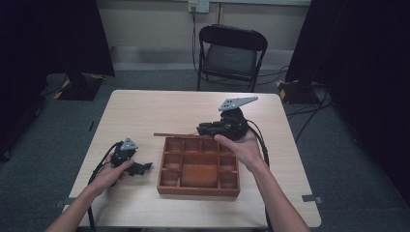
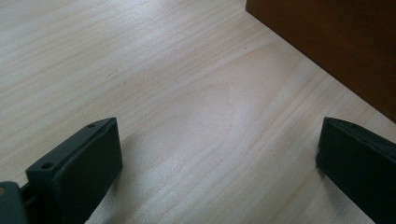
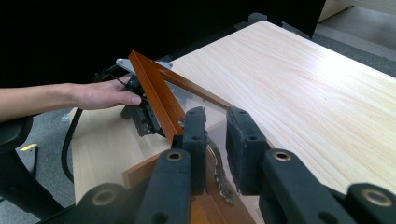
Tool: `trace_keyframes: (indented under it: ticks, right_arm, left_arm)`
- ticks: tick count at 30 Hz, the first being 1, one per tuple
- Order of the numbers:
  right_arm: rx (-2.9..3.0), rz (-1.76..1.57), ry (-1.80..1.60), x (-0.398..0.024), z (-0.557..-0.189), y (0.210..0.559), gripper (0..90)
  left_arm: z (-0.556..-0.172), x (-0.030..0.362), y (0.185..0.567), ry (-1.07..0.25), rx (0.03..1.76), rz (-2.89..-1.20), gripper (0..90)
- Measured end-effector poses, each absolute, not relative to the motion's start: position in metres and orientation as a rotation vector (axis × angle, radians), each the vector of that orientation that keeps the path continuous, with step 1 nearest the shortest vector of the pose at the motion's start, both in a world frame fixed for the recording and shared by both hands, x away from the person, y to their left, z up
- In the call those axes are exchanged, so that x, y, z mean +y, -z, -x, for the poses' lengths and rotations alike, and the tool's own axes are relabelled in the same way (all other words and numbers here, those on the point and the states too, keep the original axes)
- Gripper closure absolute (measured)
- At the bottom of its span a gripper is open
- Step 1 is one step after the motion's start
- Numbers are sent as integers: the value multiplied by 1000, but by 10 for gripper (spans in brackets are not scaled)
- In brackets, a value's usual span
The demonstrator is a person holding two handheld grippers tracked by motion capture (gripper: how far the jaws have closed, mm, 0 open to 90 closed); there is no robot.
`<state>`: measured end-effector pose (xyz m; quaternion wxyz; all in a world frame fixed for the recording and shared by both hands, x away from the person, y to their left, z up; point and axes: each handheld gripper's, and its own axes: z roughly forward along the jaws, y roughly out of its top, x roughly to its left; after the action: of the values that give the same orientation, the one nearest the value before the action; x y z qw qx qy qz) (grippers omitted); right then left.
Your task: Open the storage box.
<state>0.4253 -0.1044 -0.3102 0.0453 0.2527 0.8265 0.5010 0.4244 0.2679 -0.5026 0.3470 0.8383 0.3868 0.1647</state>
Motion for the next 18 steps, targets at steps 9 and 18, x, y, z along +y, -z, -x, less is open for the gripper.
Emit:
trace_keyframes:
  ticks: [9, 18]
  right_arm:
    - [2518, -774, -1526, -104, -428, 307, 784]
    - [2515, -764, -1519, -104, -430, 306, 769]
  left_arm:
    - [-424, 268, 503, -427, 1005, -2174, 0]
    - [-424, 268, 503, -427, 1004, -2174, 0]
